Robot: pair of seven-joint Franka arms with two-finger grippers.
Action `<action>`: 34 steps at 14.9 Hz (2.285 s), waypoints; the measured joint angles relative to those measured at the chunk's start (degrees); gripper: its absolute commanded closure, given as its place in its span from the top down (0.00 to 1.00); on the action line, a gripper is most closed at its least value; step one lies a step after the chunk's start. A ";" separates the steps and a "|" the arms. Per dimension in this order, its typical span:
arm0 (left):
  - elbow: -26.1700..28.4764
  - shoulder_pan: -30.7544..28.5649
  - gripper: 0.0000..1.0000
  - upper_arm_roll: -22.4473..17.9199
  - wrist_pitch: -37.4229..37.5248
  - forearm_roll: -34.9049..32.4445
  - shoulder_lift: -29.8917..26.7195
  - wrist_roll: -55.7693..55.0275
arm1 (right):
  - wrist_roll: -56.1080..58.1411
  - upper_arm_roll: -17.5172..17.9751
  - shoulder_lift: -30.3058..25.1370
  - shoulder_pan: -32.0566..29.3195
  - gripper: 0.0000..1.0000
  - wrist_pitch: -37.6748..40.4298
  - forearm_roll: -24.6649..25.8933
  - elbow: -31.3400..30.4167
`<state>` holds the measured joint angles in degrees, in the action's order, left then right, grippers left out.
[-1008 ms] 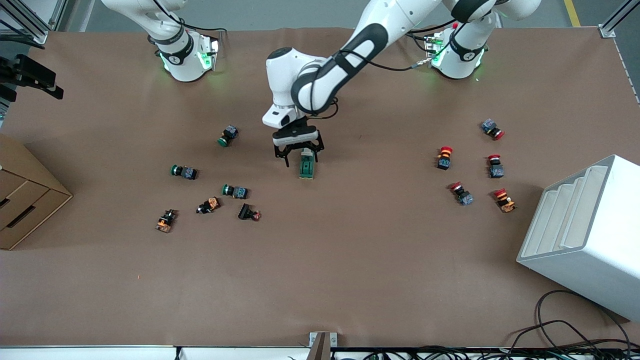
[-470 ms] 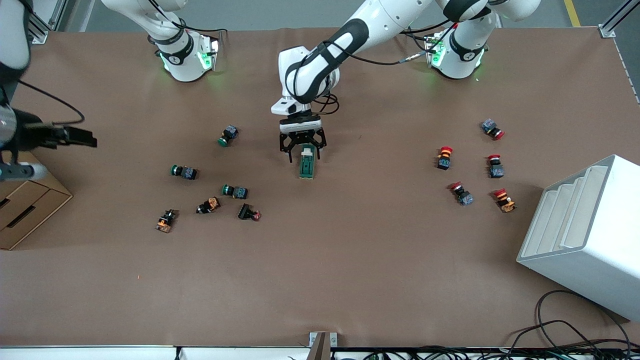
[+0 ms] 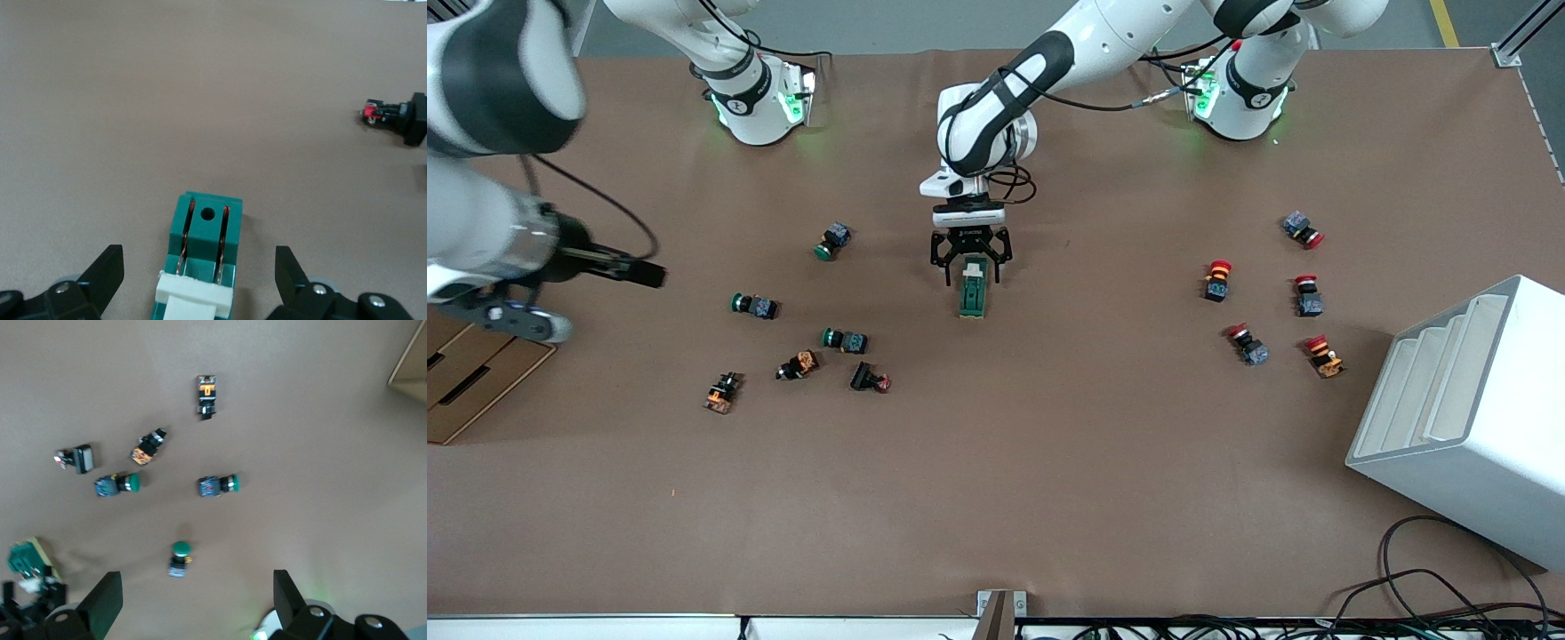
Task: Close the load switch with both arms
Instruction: 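Reach the right gripper toward the switch while the left gripper holds it, then lower the right gripper onto the white lever of the switch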
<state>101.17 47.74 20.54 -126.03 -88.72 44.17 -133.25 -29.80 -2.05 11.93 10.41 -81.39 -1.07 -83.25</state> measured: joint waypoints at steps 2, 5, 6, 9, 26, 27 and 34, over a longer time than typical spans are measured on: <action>1.22 0.02 0.99 -0.03 0.01 -2.66 0.02 -1.86 | -11.15 0.18 0.19 3.85 1.00 -3.05 -0.11 -2.05; 1.99 0.02 0.99 -0.06 0.02 -4.49 0.02 -4.00 | -29.10 0.31 2.07 9.42 1.00 -8.87 -2.56 -5.24; 1.99 0.01 0.99 -0.07 0.03 -4.63 0.02 -4.03 | -33.65 0.32 3.34 10.78 1.00 -10.91 -3.86 -5.66; 1.98 -0.03 0.99 -0.25 0.04 -5.78 0.02 -4.04 | -43.28 0.32 7.84 13.71 1.00 -17.25 -5.51 -5.99; 2.55 4.18 1.00 -0.44 6.19 -9.33 3.17 -9.98 | -87.46 0.34 21.17 29.56 1.00 -36.86 -5.71 -5.96; 2.55 4.30 1.00 -0.44 6.57 -10.48 3.54 -11.05 | -88.45 0.34 21.30 30.09 1.00 -36.88 -5.71 -6.00; 2.63 5.28 1.00 -0.54 9.55 -12.89 4.50 -13.02 | -95.85 0.31 21.48 35.53 1.00 -44.67 -5.71 -13.50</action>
<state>103.80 53.02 20.00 -116.48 -101.62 48.67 -146.27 -125.65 -1.74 33.42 45.94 -126.06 -6.78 -96.75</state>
